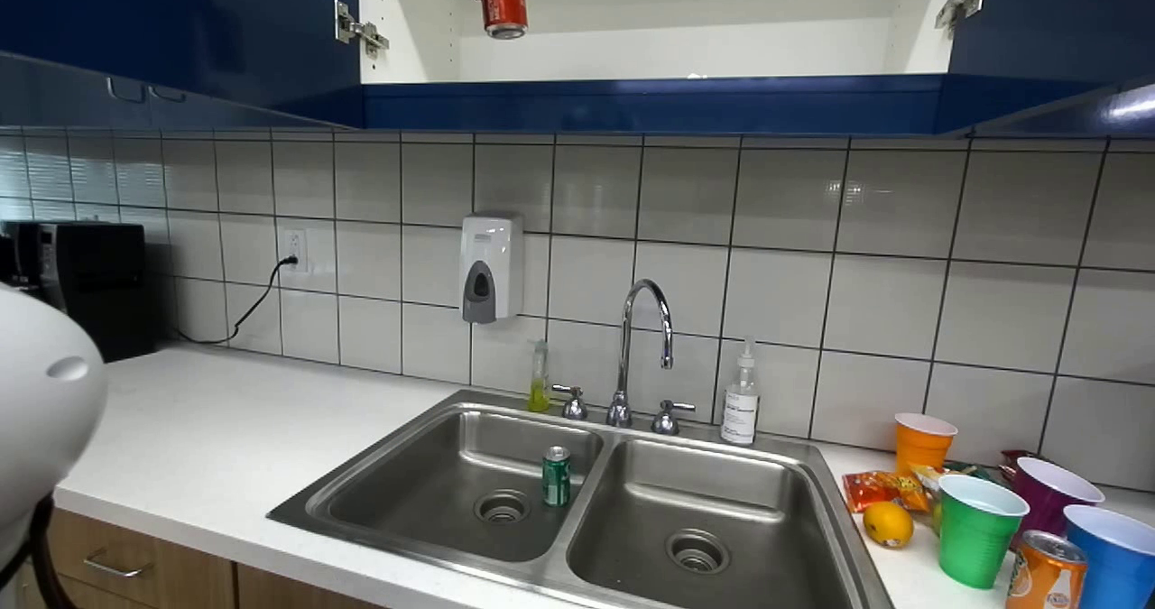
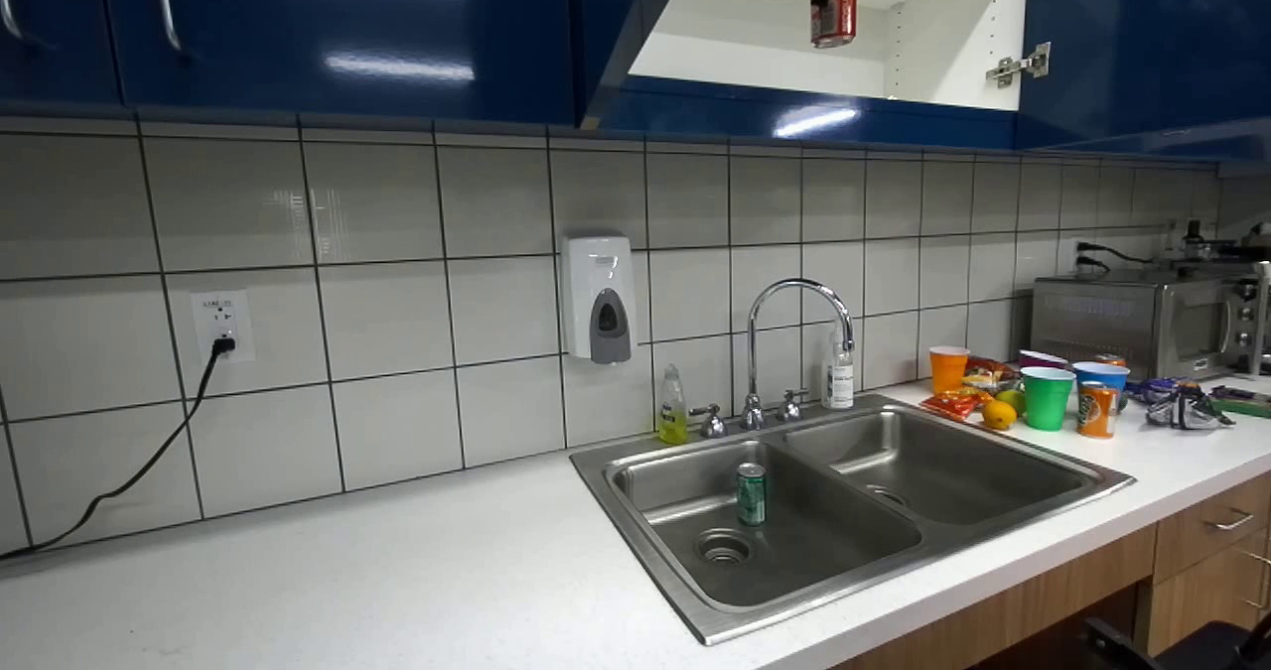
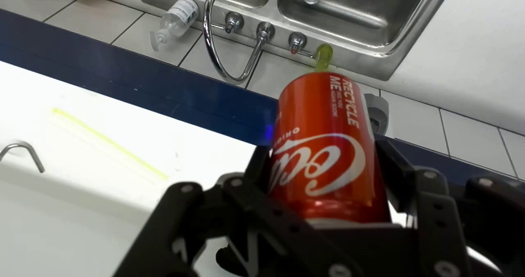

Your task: Move the Cola can to the open cabinet

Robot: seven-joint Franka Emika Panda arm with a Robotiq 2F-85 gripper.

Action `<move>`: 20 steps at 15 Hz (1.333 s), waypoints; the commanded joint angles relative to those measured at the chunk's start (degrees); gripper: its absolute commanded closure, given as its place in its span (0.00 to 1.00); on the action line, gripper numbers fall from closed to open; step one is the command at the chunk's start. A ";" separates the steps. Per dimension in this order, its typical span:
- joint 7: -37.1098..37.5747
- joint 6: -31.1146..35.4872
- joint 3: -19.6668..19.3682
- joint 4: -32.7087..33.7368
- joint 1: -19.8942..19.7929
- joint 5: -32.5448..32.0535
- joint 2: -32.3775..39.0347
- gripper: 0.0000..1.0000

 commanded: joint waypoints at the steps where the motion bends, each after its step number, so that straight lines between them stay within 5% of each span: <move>1: -1.27 0.96 0.13 3.60 -0.79 -1.21 2.51 0.59; 20: -2.01 6.50 -2.77 8.75 -0.52 -1.26 9.88 0.59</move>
